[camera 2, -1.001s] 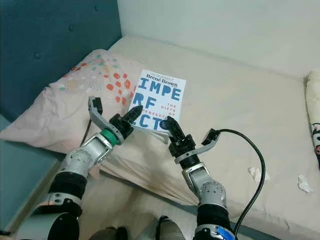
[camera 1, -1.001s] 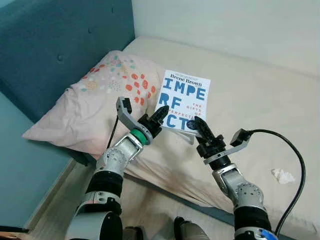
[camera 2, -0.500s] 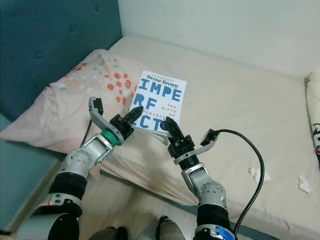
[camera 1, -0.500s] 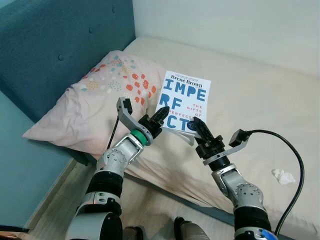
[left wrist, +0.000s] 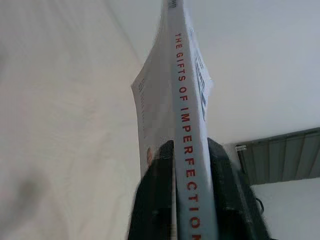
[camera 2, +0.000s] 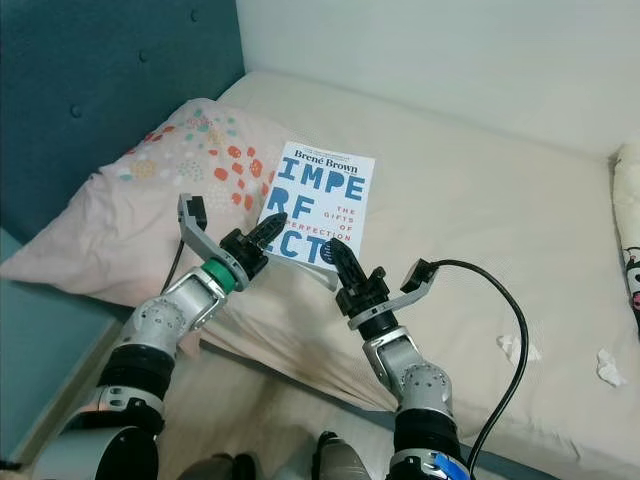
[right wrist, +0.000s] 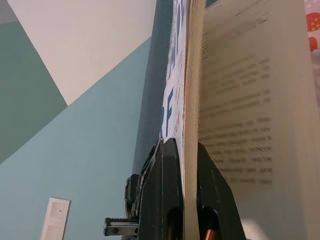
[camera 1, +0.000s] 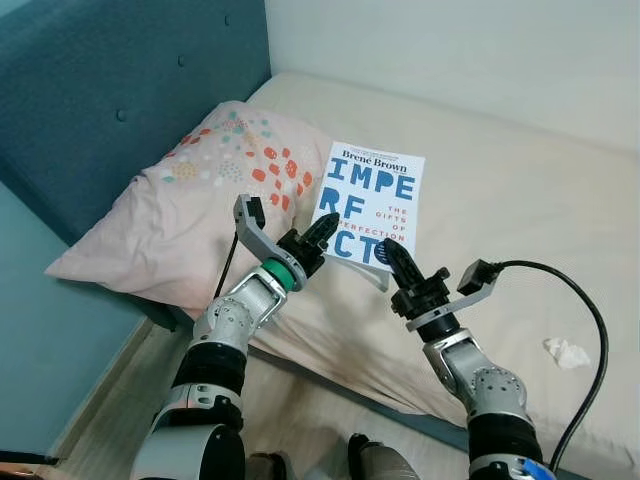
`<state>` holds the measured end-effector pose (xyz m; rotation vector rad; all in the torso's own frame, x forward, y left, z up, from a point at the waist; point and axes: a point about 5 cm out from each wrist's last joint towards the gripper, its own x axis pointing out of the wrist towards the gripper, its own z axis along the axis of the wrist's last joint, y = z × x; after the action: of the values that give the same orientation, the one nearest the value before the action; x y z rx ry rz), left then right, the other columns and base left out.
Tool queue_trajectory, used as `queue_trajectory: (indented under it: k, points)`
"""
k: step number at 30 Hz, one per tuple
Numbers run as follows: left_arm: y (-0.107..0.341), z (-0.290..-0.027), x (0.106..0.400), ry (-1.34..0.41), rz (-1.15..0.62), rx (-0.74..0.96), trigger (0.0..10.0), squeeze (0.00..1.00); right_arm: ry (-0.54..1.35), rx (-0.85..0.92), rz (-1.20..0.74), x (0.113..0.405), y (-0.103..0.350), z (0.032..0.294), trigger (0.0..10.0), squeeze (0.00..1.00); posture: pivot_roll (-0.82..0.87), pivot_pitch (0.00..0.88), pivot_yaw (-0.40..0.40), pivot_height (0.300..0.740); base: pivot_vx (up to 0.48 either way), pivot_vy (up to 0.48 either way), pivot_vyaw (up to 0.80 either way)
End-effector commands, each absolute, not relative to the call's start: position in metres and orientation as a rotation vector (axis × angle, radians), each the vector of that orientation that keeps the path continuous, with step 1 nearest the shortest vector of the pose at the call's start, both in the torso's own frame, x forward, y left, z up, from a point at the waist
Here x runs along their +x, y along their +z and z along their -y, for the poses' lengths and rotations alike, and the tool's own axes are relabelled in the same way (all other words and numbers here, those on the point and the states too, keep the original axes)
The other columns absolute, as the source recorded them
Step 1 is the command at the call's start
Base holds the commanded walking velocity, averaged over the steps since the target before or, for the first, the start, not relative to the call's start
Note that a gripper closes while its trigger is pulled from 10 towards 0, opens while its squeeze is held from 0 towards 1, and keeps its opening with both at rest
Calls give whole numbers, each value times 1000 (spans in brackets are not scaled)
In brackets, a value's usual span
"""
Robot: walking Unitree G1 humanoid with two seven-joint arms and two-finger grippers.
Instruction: Clean up the room
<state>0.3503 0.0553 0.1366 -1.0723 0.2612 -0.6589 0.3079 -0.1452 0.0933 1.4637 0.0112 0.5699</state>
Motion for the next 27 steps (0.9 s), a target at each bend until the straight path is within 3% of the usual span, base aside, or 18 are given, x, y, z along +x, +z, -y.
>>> queue_trajectory:
  k: [1,10,11,12,13,15,19,20,21,23,24,27]
  points:
    - [133,-29,341,-694,-287,-1148,10000,1000,556,1489,7,307,91,148,0,0,-29,83,64,740,0,0,0]
    - [134,-30,342,-698,-283,-1146,10000,1000,555,1490,12,309,93,148,0,0,-30,82,61,740,0,0,0]
    - [133,-31,342,-693,-284,-1123,10000,886,555,1488,15,309,93,148,0,0,-32,80,62,740,0,0,0]
    - [133,-31,342,-693,-284,-1123,10000,886,555,1488,15,309,93,148,0,0,-32,80,62,740,0,0,0]
    - [131,-36,345,-674,-280,-1080,10000,0,554,1482,19,309,94,150,0,0,-33,79,62,740,0,0,0]
    - [131,-36,345,-674,-280,-1080,10000,0,554,1482,19,309,94,150,0,0,-33,79,62,740,0,0,0]
    - [127,-61,353,-602,-248,-958,10000,0,555,1444,24,309,97,156,0,0,-34,80,64,740,0,0,0]
    - [125,-81,359,-536,-221,-897,10000,0,559,1418,28,309,99,161,0,0,-34,80,64,740,0,0,0]
    - [125,-81,359,-536,-221,-897,10000,0,559,1418,28,309,99,161,0,0,-34,80,64,740,0,0,0]
    - [123,-128,366,-388,-171,-796,10000,0,572,1361,31,306,103,173,0,0,-33,81,62,740,0,0,0]
    - [123,-128,366,-388,-171,-796,10000,0,572,1361,31,306,103,173,0,0,-33,81,62,740,0,0,0]
    - [121,-160,365,-300,-138,-729,10000,0,594,1304,29,304,109,183,0,0,-26,83,57,740,0,0,0]
